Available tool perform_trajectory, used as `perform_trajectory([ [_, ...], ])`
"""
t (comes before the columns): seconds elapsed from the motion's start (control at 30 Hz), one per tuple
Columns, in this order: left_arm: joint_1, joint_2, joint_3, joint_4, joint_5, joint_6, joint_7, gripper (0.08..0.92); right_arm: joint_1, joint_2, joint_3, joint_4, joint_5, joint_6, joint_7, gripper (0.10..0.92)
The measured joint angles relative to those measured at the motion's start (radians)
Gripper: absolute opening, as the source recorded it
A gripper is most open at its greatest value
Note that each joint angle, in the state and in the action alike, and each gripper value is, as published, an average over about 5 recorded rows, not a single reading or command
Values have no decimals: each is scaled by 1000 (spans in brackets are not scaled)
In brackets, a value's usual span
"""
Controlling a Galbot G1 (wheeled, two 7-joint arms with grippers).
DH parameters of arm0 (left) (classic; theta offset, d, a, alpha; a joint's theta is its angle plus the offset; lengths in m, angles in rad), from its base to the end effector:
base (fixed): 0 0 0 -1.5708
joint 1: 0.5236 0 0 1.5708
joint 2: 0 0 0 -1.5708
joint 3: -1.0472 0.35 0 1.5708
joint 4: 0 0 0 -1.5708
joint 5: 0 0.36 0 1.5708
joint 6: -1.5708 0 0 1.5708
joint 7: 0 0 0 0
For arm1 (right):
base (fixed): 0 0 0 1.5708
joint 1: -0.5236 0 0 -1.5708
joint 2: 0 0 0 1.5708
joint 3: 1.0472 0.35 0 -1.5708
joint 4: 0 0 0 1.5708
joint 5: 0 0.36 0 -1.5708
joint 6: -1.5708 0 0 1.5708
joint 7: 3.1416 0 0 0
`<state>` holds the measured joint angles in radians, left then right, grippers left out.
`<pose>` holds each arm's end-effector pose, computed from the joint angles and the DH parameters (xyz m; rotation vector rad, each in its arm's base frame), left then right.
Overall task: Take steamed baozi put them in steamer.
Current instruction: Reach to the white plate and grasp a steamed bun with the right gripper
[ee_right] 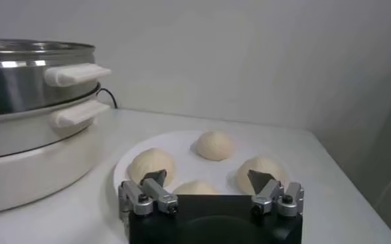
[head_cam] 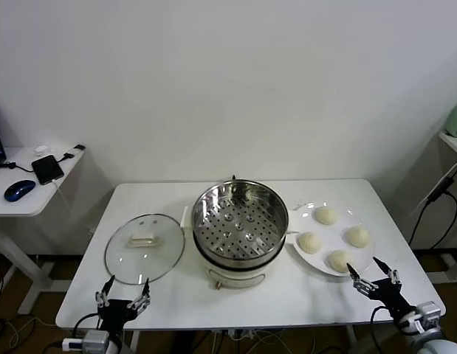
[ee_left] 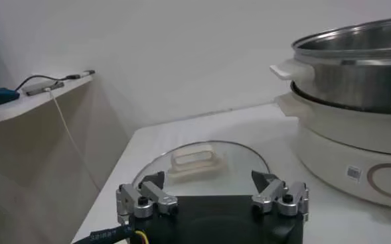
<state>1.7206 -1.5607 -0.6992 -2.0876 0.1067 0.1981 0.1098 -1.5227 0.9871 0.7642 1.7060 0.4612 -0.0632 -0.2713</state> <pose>0.1339 0.0564 -0.3263 0.0622 -2.7600 -0.2517 0.2143 -0.2371 -0.3406 0.2253 -2.8078 0.1735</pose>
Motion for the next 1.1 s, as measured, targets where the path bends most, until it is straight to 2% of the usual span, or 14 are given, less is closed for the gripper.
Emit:
perform_trajectory([
  [0.27,2,-2,-7,-9,5,4,1,823,162,-104,-10,-73,-133,-47,-108,823],
  [0.63,10,-16,-6,-25,8,4,-2,823,660,-264,-256,-281,-563,5,-510,823],
  [0.9,22,-28,-6,-36,7,1,-6,823,1057,-212,-546,-518,-858,130,-787,823],
  [1.1,37,-35,-16,-39,4,-1,-11,823,1238,-111,-656,-717,-1035,194,-889,823],
])
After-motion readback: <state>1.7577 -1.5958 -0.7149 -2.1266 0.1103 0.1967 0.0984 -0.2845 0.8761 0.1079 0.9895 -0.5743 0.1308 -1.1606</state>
